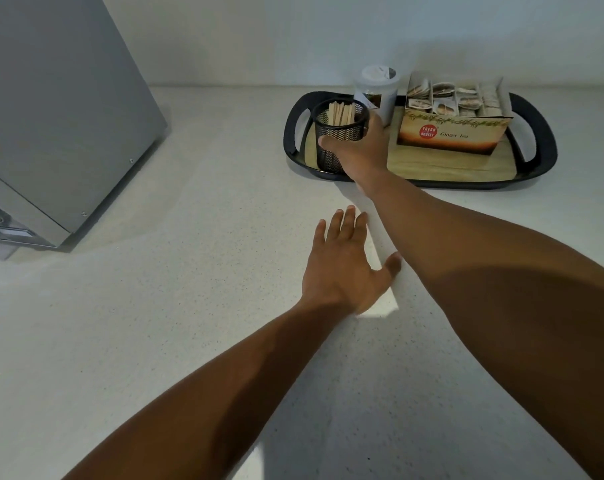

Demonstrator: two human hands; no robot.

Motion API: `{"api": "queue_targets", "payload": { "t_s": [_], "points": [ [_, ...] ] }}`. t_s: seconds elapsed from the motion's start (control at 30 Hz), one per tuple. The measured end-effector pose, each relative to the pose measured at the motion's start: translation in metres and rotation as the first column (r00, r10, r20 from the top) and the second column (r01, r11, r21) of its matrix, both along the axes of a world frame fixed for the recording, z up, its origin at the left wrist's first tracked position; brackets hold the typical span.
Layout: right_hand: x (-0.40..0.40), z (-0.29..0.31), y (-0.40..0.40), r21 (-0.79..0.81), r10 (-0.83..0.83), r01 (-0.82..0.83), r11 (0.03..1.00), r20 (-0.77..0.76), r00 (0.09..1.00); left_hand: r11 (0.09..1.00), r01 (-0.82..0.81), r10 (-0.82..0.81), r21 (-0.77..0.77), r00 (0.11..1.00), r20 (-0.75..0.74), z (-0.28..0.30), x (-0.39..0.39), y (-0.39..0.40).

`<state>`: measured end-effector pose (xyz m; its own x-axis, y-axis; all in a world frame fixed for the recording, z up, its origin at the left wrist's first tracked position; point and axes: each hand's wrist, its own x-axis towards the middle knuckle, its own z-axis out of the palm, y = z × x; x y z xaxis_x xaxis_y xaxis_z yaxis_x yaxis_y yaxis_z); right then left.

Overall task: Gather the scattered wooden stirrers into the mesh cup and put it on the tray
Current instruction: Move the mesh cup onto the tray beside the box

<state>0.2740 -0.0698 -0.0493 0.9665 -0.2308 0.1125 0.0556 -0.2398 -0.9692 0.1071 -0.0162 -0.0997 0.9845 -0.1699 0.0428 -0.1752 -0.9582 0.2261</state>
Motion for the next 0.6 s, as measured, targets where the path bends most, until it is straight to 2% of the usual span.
{"api": "queue_targets", "payload": {
  "t_s": [0.27, 0.6],
  "points": [
    [-0.01, 0.0, -0.015, -0.073, 0.018, -0.022, 0.997, -0.053, 0.998, 1.0, 0.001, -0.001, 0.015, 1.0, 0.008, 0.001, -0.001, 0.0],
    [-0.049, 0.012, -0.057, -0.194, -0.006, 0.006, 0.981, -0.001, 1.0, 0.999, 0.01, -0.011, 0.036, 1.0, 0.004, 0.006, -0.007, -0.001]
  ]
}}
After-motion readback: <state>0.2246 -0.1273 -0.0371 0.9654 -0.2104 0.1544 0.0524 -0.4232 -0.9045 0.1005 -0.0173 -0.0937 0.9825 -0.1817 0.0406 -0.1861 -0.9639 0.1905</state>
